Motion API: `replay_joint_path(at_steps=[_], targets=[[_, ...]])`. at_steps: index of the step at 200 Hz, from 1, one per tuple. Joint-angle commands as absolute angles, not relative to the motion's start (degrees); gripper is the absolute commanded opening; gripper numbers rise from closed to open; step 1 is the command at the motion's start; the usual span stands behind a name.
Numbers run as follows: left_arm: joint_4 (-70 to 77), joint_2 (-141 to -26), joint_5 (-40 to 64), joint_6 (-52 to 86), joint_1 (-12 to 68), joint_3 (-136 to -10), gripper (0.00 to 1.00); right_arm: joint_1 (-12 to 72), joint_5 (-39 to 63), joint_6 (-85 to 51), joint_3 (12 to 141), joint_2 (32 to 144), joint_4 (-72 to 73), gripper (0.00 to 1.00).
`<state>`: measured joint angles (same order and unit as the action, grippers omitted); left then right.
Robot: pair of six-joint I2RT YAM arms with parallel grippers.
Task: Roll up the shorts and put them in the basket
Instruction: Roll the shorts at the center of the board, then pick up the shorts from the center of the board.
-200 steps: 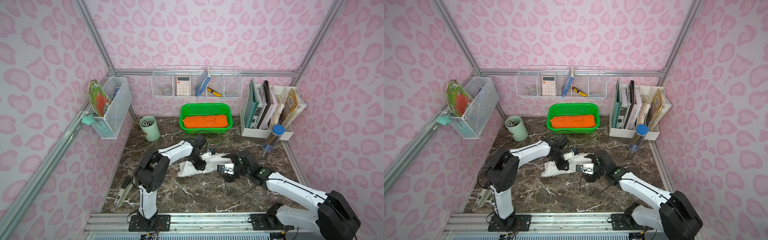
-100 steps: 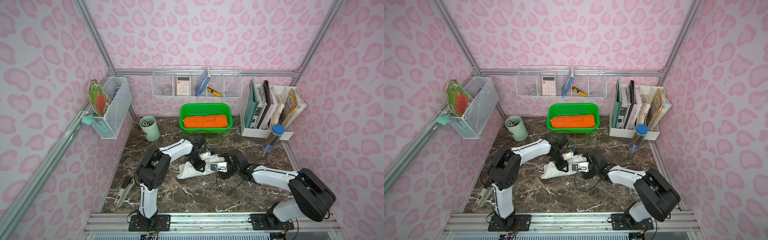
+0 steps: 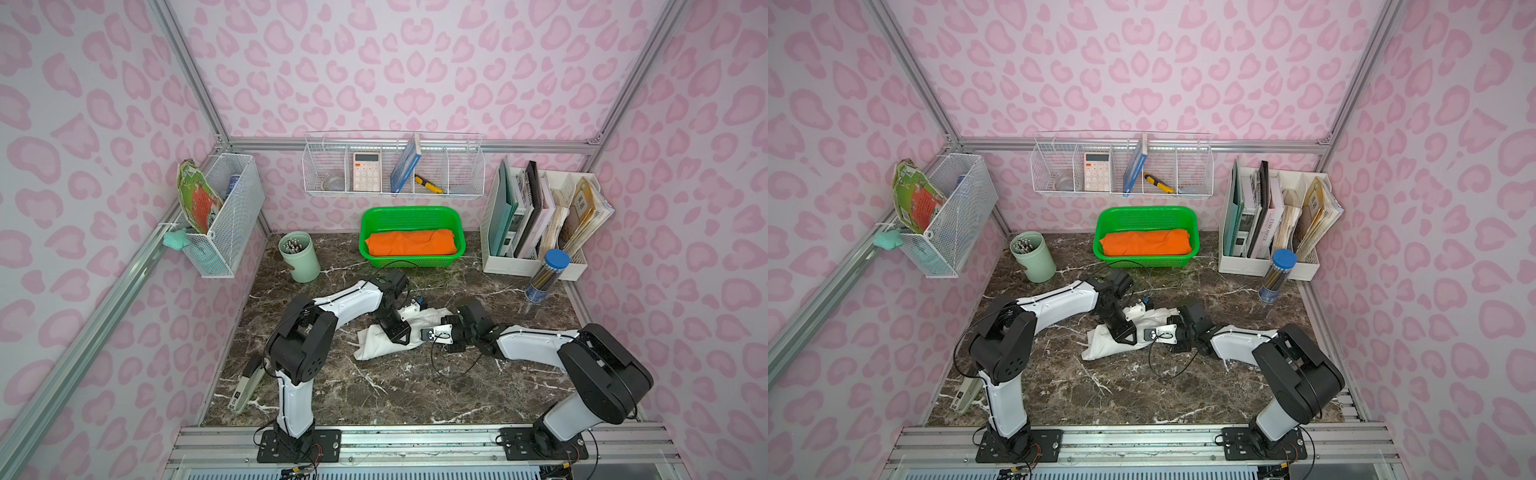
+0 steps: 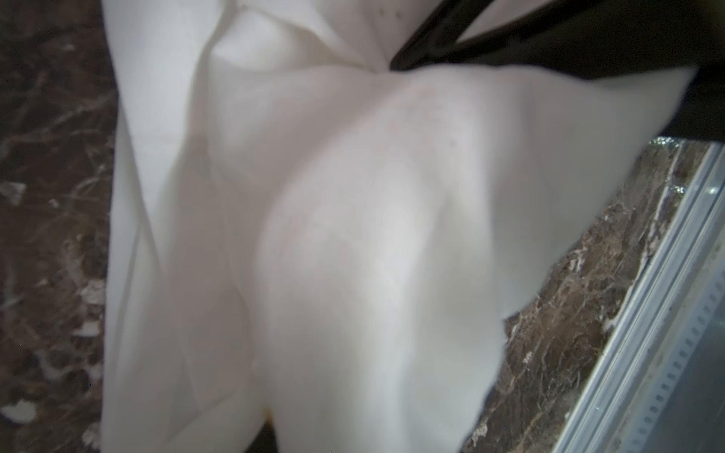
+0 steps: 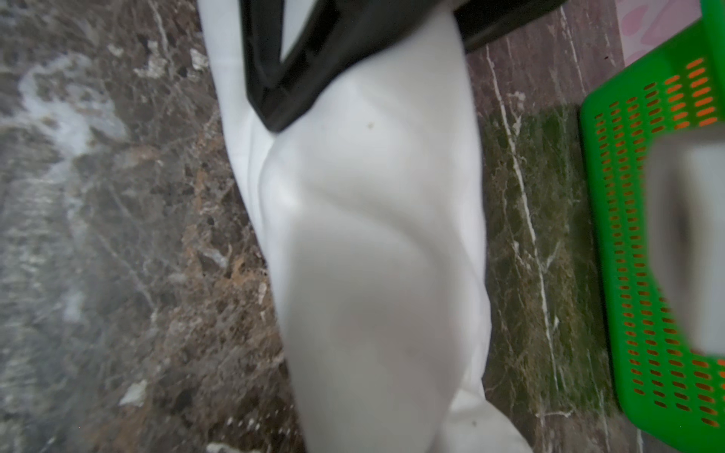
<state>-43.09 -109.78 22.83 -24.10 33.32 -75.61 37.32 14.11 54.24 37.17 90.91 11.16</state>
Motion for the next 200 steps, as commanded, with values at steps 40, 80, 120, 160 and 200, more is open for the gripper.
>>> replay_joint_path(at_steps=[40, 80, 120, 160, 200], targets=[[-35.12, -101.1, 18.29, -21.99, 33.28, -67.3, 0.99, 35.87, 13.82, 52.23, 37.31, 88.17, 7.48, 0.0], [-32.07, -98.09, 13.81, -23.96, 33.63, -63.16, 0.99, 35.57, 13.4, 51.54, 36.45, 85.85, 6.61, 0.0], [-28.71, -99.77, 6.76, -26.43, 35.93, -59.97, 0.99, 34.54, 14.43, 50.21, 36.09, 84.78, 5.96, 0.0], [-29.57, -103.95, 4.64, -25.81, 36.49, -61.63, 0.73, 33.81, 15.64, 48.98, 36.07, 84.46, 6.15, 0.0], [-30.13, -104.3, 2.77, -24.7, 36.1, -63.95, 0.1, 31.24, 16.73, 46.56, 38.25, 85.31, 5.46, 0.0]])
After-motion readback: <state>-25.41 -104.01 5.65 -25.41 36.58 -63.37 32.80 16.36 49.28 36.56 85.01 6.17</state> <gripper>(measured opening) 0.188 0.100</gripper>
